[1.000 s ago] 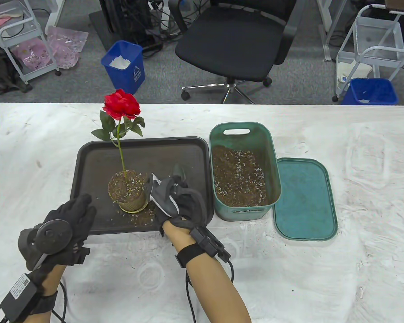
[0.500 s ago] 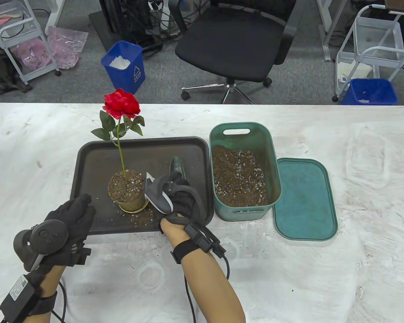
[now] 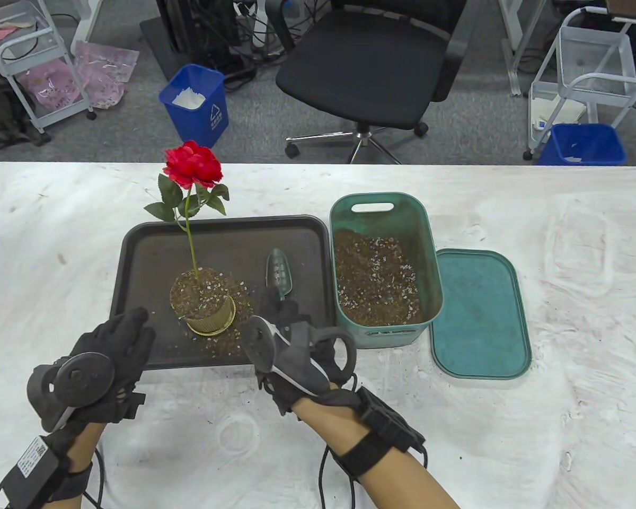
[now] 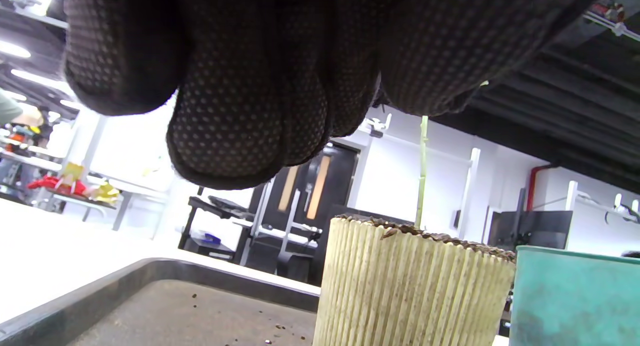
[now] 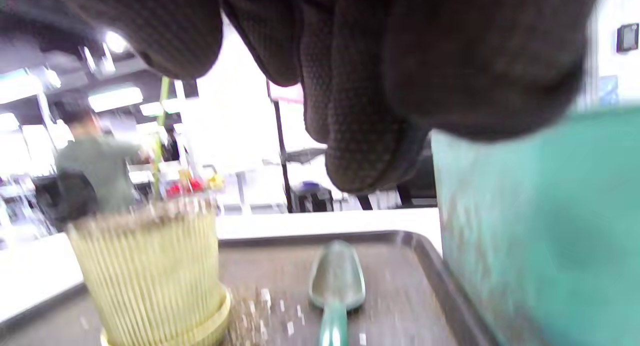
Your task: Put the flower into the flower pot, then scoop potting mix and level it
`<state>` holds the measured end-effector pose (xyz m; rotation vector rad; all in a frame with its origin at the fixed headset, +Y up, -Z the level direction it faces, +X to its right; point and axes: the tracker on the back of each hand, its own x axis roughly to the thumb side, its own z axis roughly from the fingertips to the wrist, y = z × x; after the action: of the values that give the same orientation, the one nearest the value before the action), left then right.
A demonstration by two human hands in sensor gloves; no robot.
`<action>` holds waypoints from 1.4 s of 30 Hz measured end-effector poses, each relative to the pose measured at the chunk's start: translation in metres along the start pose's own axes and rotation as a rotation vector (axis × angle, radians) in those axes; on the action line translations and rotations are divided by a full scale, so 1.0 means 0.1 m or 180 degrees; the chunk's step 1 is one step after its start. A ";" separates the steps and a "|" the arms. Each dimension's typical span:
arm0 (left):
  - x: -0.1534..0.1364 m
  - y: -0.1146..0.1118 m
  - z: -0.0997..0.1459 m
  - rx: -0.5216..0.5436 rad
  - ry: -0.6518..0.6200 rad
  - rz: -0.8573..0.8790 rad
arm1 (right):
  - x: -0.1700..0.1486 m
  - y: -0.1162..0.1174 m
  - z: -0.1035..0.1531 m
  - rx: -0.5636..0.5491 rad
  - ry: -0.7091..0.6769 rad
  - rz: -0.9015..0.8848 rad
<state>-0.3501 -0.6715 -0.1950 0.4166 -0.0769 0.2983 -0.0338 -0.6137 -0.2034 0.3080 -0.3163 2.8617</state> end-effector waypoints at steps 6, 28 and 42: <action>0.14 0.04 0.05 0.0079 -0.0187 -0.0166 | -0.82 -0.64 0.46 -0.1116 0.0162 -0.0436; 0.19 0.00 0.05 0.0053 -0.0197 -0.0506 | -3.67 0.10 0.88 -0.0083 0.3339 0.0281; 0.24 -0.01 0.06 0.0015 -0.0255 -0.0507 | -3.79 0.43 0.85 0.0621 0.3614 0.0555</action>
<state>-0.3267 -0.6683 -0.1862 0.4368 -0.1207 0.1248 0.3290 -0.7572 -0.2192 -1.3098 0.1711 2.6951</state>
